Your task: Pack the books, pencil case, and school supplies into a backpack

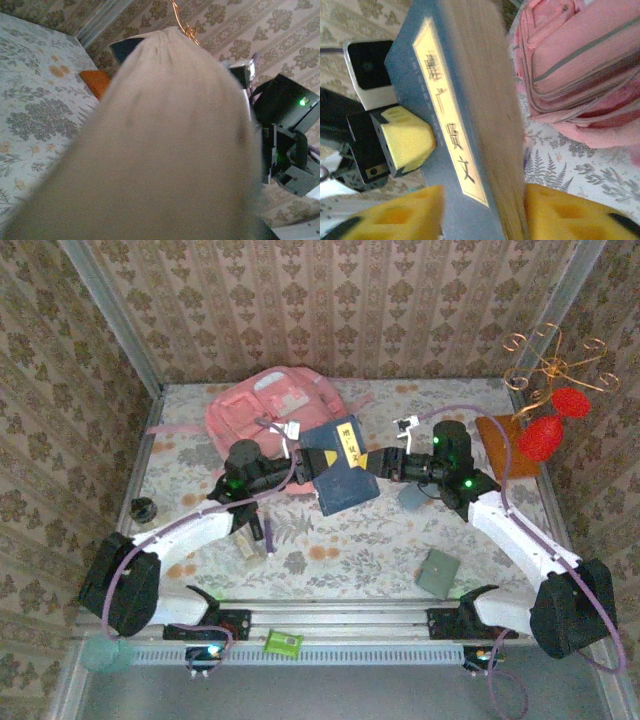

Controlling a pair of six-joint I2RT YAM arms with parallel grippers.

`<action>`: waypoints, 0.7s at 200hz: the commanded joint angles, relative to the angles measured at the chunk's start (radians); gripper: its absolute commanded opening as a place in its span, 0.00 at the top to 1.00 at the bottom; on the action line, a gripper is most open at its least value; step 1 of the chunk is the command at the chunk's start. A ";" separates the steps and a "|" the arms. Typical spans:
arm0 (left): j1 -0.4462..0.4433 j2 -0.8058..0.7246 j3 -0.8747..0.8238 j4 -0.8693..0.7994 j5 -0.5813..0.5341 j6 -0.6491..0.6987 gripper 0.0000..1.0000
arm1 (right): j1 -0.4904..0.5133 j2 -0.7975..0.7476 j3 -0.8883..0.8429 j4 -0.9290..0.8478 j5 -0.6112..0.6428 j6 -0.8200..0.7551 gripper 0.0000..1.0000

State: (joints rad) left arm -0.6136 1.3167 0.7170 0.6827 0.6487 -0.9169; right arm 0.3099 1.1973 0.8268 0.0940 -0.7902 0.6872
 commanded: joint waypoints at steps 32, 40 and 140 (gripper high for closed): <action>0.008 -0.022 -0.029 0.183 -0.070 -0.121 1.00 | 0.071 -0.015 -0.079 0.087 0.041 0.017 0.16; 0.008 -0.013 -0.030 0.201 -0.068 -0.136 1.00 | 0.079 -0.001 -0.088 0.136 0.019 0.048 0.16; 0.085 0.016 0.041 -0.284 -0.221 0.160 0.37 | -0.065 -0.034 -0.130 0.230 0.033 0.184 1.00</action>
State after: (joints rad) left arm -0.5724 1.3514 0.6949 0.6796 0.5259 -0.9741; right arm 0.3283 1.2057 0.6918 0.3641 -0.7727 0.8715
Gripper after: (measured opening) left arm 0.537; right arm 0.132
